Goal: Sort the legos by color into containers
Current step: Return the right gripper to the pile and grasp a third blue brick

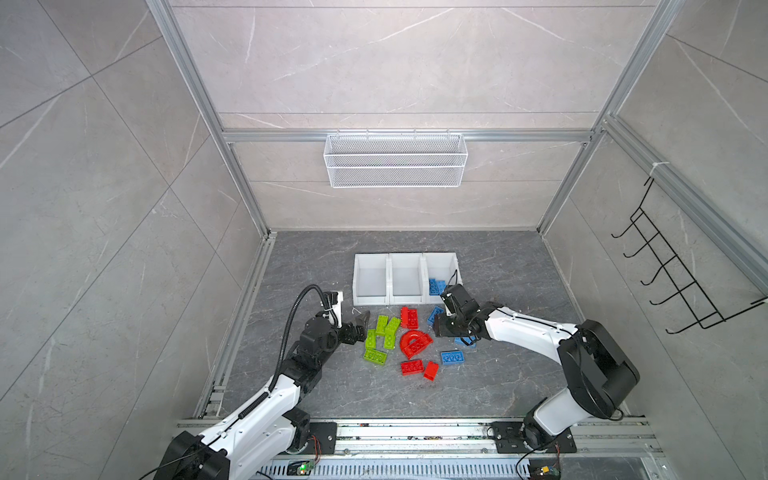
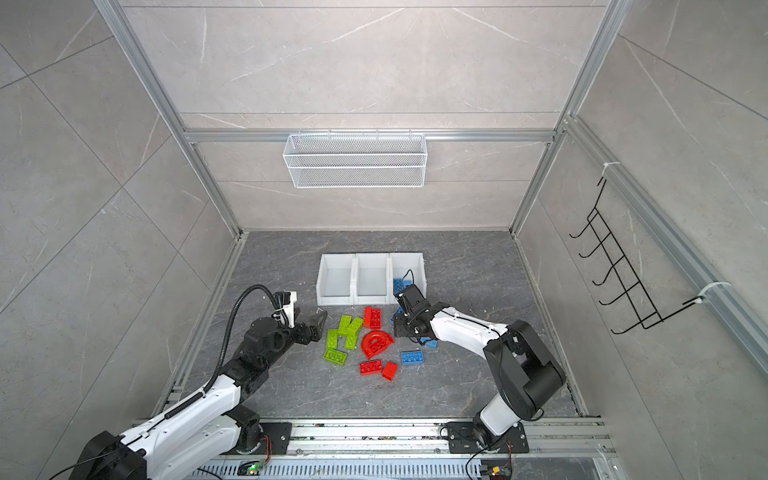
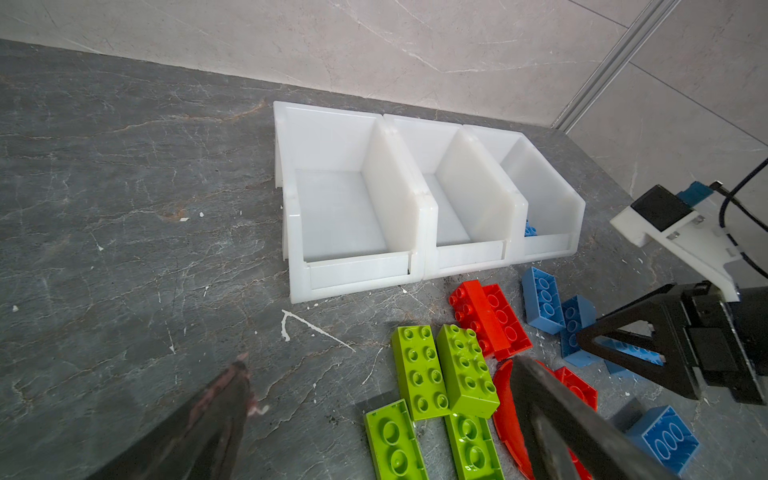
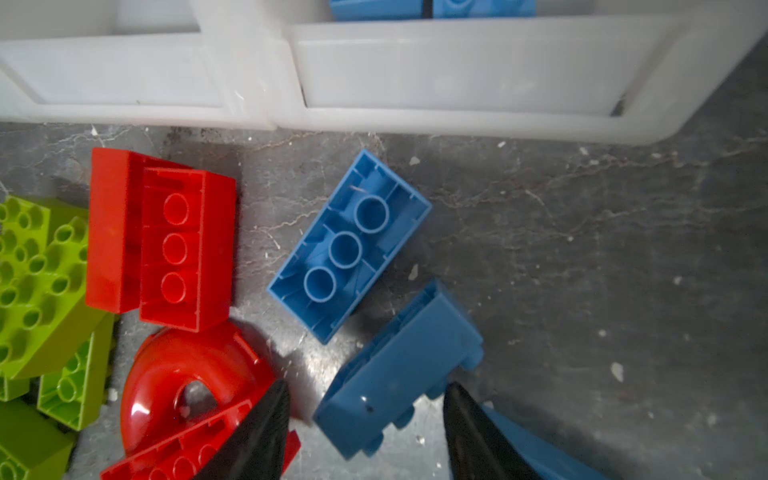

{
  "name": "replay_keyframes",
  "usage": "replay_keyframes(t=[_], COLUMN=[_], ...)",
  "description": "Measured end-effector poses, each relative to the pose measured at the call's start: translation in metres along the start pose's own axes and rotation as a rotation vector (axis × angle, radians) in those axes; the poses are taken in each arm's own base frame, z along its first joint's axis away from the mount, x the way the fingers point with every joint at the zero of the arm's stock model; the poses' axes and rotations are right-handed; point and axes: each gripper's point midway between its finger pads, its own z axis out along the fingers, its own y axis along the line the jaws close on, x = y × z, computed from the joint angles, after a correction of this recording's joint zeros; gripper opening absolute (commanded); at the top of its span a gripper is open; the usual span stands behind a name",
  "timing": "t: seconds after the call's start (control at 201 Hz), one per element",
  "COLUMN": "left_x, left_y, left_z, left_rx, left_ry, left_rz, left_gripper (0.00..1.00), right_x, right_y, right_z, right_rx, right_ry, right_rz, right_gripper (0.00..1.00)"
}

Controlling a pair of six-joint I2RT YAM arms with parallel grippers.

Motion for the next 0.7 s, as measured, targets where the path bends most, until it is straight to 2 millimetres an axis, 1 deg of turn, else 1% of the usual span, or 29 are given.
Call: replay_keyframes(t=[0.194,0.348,0.582,0.697], left_x=[0.001,0.001,0.0,-0.002], left_y=[0.0,0.0,0.0,-0.001], left_z=[0.001,0.001,0.0,0.0], left_rx=[0.0,0.0,0.001,0.004], left_ry=[0.004,0.004,0.001,-0.006], left_rz=[0.0,0.0,0.0,0.0], left_gripper=[1.0,1.0,1.0,1.0], right_x=[0.005,0.004,0.002,0.001], right_y=[-0.007,-0.009,-0.008,-0.009], right_z=[0.011,0.012,0.012,0.011], right_rx=[0.041,0.05,0.047,0.054], right_ry=[0.022,0.017,0.007,0.003], right_rz=[-0.002,-0.002,-0.005,-0.01], right_gripper=[0.59,0.55,0.42,0.4])
